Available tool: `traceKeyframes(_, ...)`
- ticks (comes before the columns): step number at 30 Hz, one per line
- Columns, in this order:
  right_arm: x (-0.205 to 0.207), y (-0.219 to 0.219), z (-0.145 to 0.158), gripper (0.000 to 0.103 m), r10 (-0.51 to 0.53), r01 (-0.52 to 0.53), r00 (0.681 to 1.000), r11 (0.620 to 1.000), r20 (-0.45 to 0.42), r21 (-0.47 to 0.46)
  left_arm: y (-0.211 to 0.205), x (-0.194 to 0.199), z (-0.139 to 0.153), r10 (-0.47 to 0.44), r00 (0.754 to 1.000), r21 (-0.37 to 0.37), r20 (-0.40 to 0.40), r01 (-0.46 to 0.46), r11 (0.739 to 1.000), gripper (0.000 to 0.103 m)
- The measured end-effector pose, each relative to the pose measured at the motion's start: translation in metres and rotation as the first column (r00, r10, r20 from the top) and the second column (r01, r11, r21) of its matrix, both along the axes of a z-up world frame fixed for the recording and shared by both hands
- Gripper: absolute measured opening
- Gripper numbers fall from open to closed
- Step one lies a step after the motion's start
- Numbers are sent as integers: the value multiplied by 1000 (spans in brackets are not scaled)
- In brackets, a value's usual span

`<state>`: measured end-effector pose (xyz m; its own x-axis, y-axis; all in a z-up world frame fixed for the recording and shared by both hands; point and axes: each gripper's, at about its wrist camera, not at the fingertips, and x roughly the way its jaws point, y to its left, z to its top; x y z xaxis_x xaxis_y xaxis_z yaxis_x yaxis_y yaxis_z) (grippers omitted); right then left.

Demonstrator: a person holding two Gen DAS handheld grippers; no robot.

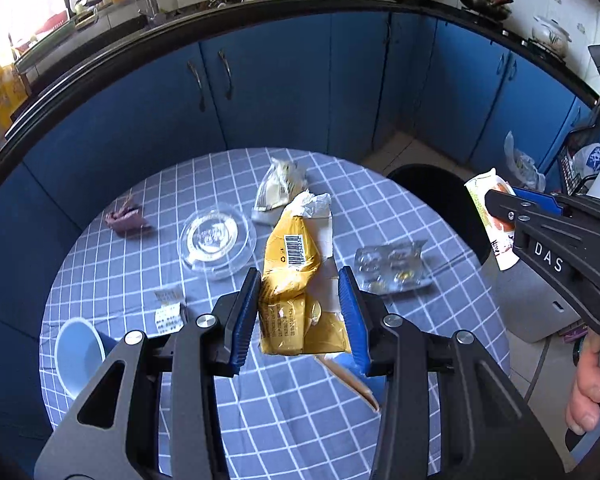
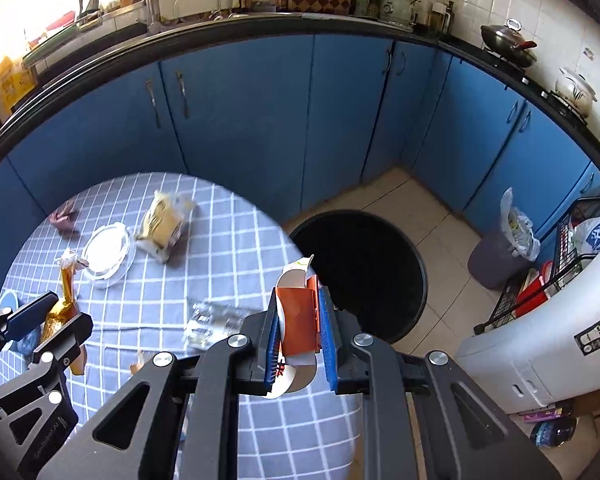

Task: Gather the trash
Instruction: 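Move the right tool over the bin and open it to drop the orange box, then lower the yellow snack bag over the bin and open the left tool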

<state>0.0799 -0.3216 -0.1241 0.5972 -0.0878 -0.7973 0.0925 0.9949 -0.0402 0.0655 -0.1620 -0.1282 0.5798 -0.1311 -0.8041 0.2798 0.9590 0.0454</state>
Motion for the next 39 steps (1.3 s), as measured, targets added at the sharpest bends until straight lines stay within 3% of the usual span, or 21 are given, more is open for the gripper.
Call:
traceKeyframes(9, 27, -21, 7, 18, -16, 16, 1000, 1000, 12, -9, -22, 21, 15, -12, 999, 3, 41, 12, 1000, 41)
traceKeyframes(28, 56, -69, 14, 21, -59, 60, 996, 998, 60, -12, -66, 54, 22, -48, 998, -1, 42, 48, 999, 41)
traceKeyframes(31, 57, -70, 16, 43, -65, 67, 995, 998, 77, -22, -70, 57, 22, -53, 998, -1, 43, 53, 999, 41)
traceKeyframes(32, 56, -71, 17, 57, -71, 73, 994, 997, 84, -16, -72, 58, 22, -55, 998, -1, 43, 55, 998, 41)
traceKeyframes(39, 55, -76, 18, 61, -75, 78, 992, 997, 103, -25, -84, 65, 23, -79, 996, -3, 49, 79, 997, 41)
